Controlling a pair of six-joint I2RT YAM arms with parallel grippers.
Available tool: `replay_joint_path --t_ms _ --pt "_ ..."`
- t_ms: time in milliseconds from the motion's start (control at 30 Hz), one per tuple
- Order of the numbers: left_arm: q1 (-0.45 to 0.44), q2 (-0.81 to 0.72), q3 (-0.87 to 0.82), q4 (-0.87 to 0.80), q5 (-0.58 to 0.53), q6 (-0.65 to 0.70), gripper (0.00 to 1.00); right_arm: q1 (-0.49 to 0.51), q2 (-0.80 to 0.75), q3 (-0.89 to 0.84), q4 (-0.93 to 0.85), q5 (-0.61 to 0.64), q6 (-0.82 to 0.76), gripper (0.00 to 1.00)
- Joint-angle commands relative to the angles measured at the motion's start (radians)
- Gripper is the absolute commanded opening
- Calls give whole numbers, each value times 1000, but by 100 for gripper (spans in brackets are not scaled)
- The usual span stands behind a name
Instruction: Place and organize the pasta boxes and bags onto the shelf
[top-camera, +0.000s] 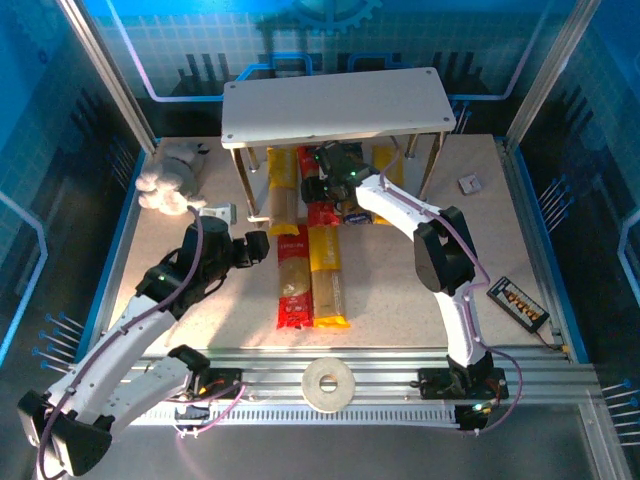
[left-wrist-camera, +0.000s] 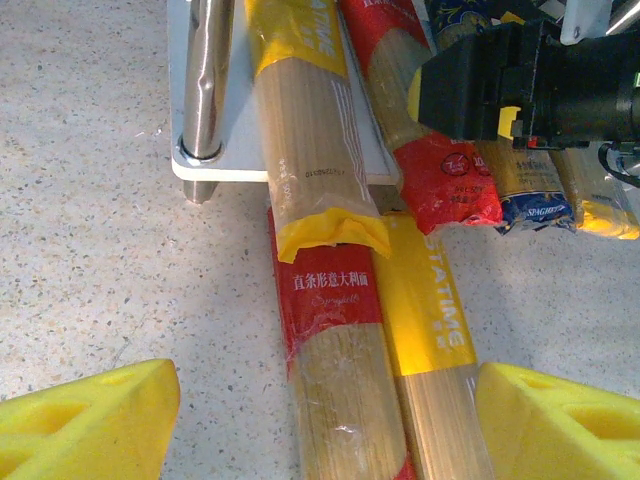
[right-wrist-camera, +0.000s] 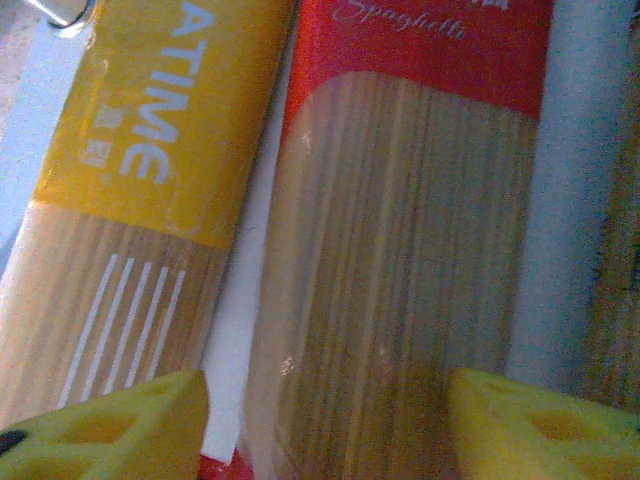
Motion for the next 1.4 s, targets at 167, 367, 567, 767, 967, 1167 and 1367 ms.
replay_joint_path --t_ms 167,367,567,767,967,1167,1367 --pt "10 -14 -16 -9 -15 9 79 -9 -142 -101 79 -66 9 74" --pt "19 -6 -51 26 -46 -6 80 -13 -286 -261 177 -89 -15 77" --pt "20 40 -60 39 -36 -16 80 -25 -453 -384 91 -117 -66 77" --pt "-3 68 -110 26 49 -49 82 17 -665 -582 -81 -89 -123 80" --pt "-88 72 -150 -5 10 -126 81 122 -765 -746 -190 -72 -41 83" --pt "-89 61 -183 45 2 -171 84 222 -702 -807 -130 -80 50 86" --pt "-88 75 -167 49 12 -163 84 281 -574 -786 -89 -36 97 88"
